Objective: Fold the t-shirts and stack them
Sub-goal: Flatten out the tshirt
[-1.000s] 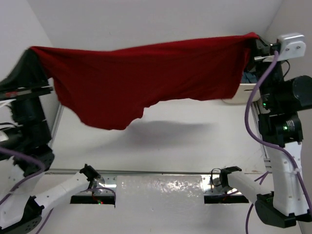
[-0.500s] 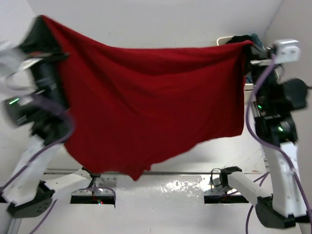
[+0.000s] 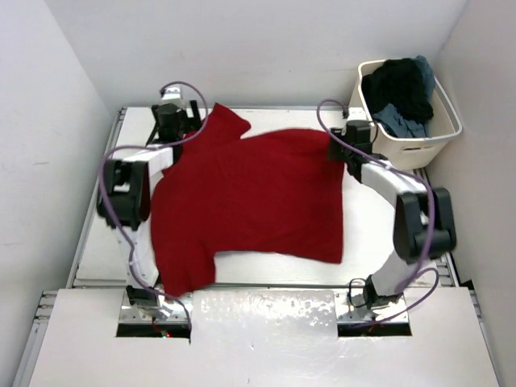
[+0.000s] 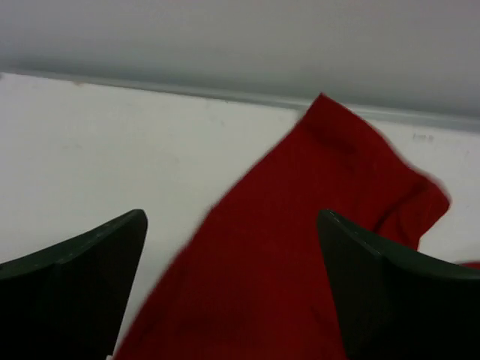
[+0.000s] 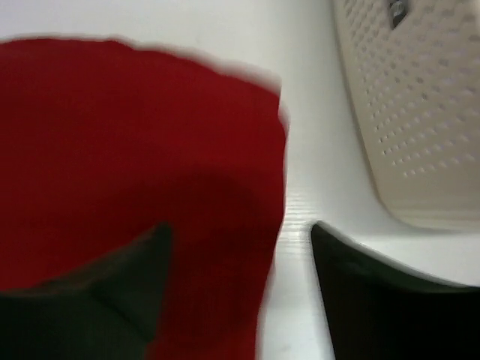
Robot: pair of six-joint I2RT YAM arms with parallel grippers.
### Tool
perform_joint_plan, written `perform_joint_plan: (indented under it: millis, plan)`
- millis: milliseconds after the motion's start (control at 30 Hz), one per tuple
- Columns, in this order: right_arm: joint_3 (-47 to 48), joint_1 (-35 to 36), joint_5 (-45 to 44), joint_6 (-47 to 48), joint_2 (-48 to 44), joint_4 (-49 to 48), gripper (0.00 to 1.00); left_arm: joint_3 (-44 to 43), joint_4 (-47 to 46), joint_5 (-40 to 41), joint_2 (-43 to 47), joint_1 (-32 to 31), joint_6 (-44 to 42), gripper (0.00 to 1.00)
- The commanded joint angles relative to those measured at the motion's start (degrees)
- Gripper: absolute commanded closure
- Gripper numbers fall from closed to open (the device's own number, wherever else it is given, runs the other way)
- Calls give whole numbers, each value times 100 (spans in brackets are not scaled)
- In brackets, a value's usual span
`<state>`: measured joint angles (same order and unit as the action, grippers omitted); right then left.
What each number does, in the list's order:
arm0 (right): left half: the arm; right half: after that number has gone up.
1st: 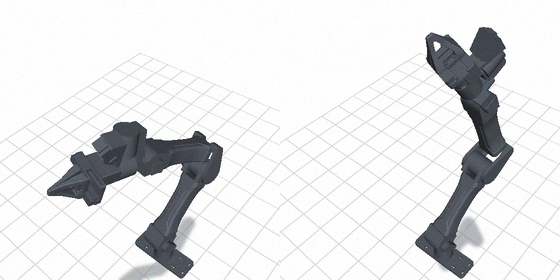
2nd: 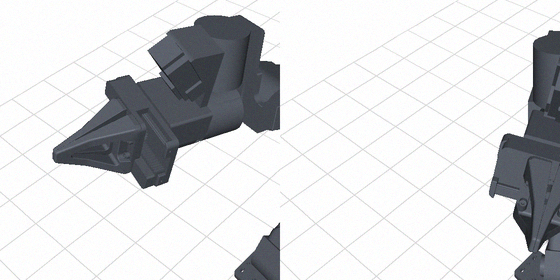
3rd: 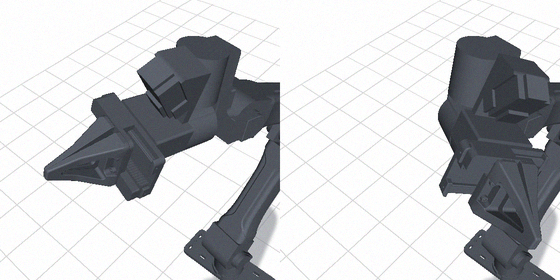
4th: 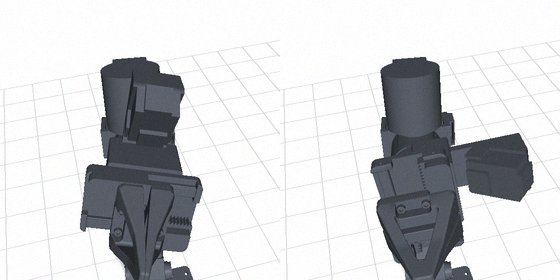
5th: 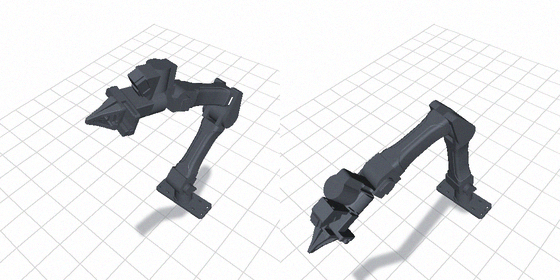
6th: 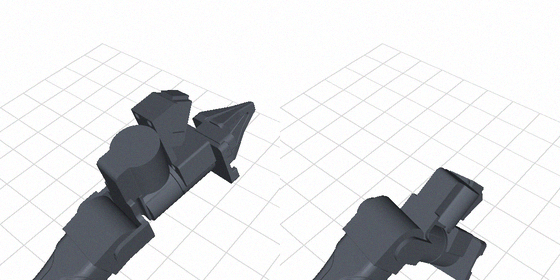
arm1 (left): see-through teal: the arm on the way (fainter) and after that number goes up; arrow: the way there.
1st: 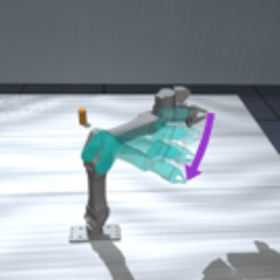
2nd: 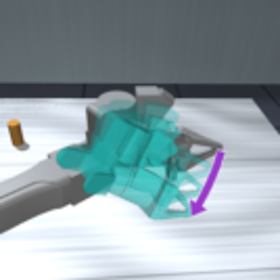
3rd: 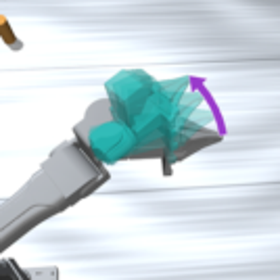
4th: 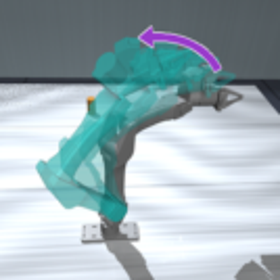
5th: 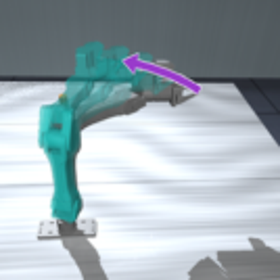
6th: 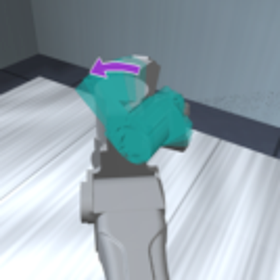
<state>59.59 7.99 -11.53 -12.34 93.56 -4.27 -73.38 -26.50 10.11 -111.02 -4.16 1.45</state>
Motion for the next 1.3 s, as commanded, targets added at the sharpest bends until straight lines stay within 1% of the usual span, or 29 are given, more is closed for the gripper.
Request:
perform_joint_plan:
  millis: [0,33,67,133,233,300,333,433,533,600,700,800,833,867,900,933,1000,1033,1067,1133,1267]
  plan:
    - [419,-34,255,-50,494,-646,20,-1378,608,-502,-417,-49,557,0]
    - [491,-34,474,3,584,-575,14,-1511,759,-501,-533,-49,593,0]
    - [544,-34,537,21,654,-592,11,-1617,926,-510,-613,-49,654,0]
    - [527,-34,730,47,664,-610,1,-1539,954,-457,-553,-49,759,0]
    - [422,-25,1089,12,620,-540,1,-1057,945,-369,-307,-49,944,0]
    - [246,-8,1127,-93,594,-513,1,-889,1006,-404,-192,-58,1111,0]
    - [176,27,1396,-163,567,-522,1,-766,1085,-422,-174,-58,1190,0]
    - [96,89,1574,-426,654,-321,1,-703,1173,-518,-261,-67,1366,0]
    - [158,238,1645,-594,813,-118,1,-1106,1480,-764,-639,-128,1367,0]
    - [202,431,1698,-655,971,109,1,-1773,1893,-748,-982,-260,1226,0]
    - [149,721,1680,-857,1164,366,1,-2205,2087,-764,-1386,-339,1094,0]
    - [-61,880,1943,-1051,1366,392,1,-2645,2071,-940,-1799,-392,1103,0]
    - [-114,889,1987,-1164,1419,392,1,-2916,1966,-1132,-1939,-410,1138,0]
    - [-141,880,1988,-1200,1480,410,1,-3110,1965,-1151,-2289,-418,1155,0]
    - [-124,880,1988,-1149,1559,645,1,-3399,2060,-1178,-2501,-436,1164,0]
    - [-80,880,1962,-1096,1586,751,1,-4089,2366,-1239,-2982,-480,1173,0]
    - [8,880,1883,-982,1630,1077,1,-4778,2631,-1205,-3468,-524,1225,0]
    - [8,880,1761,-929,1622,1130,1,-5382,2963,-1187,-3896,-541,1287,0]
    - [-9,871,1725,-902,1622,1217,1,-5614,3054,-1195,-4066,-550,1305,0]
    - [17,871,1646,-806,1630,1323,1,-5845,3107,-1169,-4269,-559,1418,0]
    - [123,836,1365,-630,1683,1745,1,-5608,3089,-1037,-4278,-550,1682,0]
